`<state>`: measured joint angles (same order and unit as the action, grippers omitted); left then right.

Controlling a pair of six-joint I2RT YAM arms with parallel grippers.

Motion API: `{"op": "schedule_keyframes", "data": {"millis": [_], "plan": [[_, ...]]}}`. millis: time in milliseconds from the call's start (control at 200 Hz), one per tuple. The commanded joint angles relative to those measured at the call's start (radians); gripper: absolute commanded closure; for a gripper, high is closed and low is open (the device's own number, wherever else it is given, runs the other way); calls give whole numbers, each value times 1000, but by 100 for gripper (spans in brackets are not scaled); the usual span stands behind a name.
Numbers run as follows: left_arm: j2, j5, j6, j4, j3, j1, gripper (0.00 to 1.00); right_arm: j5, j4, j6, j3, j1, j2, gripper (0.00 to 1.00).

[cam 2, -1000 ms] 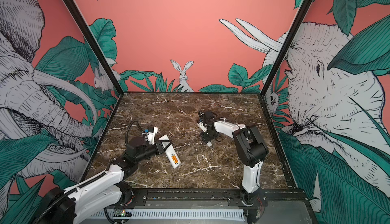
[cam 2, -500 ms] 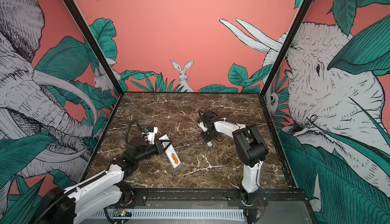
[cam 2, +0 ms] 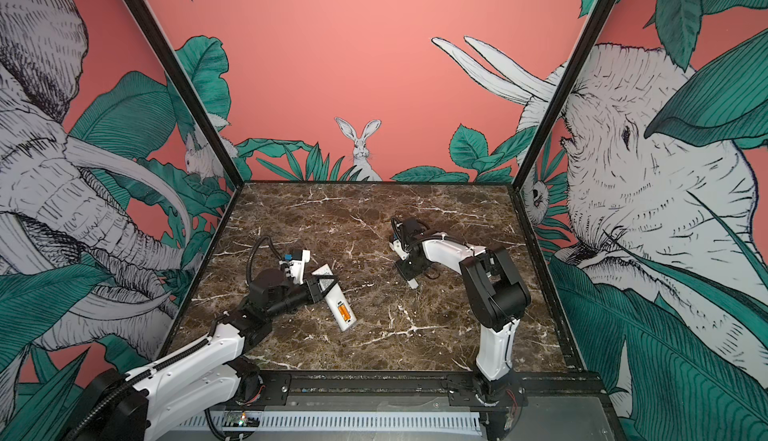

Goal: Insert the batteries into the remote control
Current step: 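Close the right gripper on the white cover and lift it, then carry the cover to the remote and lay it over the battery compartment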

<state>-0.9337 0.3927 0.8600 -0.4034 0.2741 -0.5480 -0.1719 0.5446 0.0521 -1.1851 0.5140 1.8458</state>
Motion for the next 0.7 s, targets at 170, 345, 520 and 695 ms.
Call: {"op": "schedule_keyframes", "data": {"millis": [170, 345, 520, 695], "plan": [[8, -23, 7, -61, 22, -1, 100, -41, -51, -37, 96, 52, -223, 83], [0, -28, 13, -75, 28, -1, 100, -54, -149, -60, 186, 118, -390, 83], [3, -30, 22, -80, 40, -1, 100, -81, -280, -113, 280, 172, -542, 82], [6, -31, 26, -80, 48, -2, 100, -95, -413, -159, 354, 215, -647, 83]]}}
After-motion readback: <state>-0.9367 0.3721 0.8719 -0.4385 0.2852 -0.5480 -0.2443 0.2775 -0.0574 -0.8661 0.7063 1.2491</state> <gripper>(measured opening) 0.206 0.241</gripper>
